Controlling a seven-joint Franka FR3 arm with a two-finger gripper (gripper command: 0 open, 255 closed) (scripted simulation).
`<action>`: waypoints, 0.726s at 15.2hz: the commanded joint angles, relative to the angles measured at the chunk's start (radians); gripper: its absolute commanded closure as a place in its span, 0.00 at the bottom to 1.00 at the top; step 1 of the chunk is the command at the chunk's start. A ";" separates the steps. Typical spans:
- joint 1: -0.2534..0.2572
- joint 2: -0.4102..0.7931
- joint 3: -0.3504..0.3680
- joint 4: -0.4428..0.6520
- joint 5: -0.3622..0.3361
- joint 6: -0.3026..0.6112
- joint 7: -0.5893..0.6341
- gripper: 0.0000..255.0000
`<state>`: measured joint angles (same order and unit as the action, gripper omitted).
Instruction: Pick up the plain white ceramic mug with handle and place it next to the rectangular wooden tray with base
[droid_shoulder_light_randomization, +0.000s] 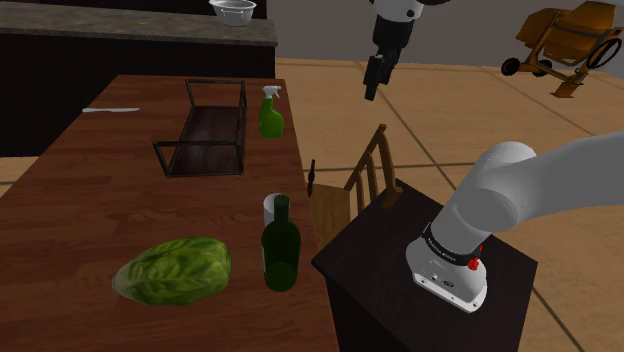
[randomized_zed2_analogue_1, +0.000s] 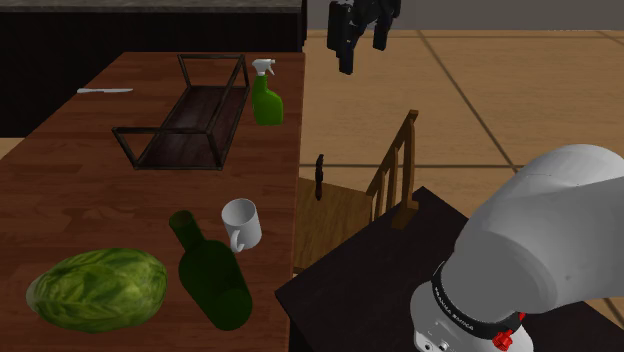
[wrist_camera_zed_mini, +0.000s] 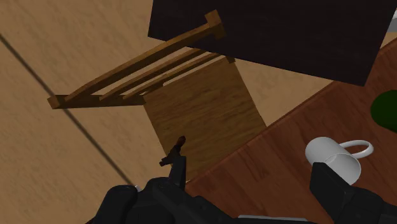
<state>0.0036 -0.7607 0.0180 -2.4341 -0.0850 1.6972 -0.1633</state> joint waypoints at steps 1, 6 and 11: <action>0.000 0.000 0.000 0.000 0.000 0.000 0.000 0.00; 0.028 0.079 0.040 -0.082 0.042 0.145 0.055 0.00; 0.057 0.194 0.083 -0.134 0.081 0.298 0.108 0.00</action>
<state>0.0546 -0.5860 0.0934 -2.5499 -0.0123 1.9584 -0.0657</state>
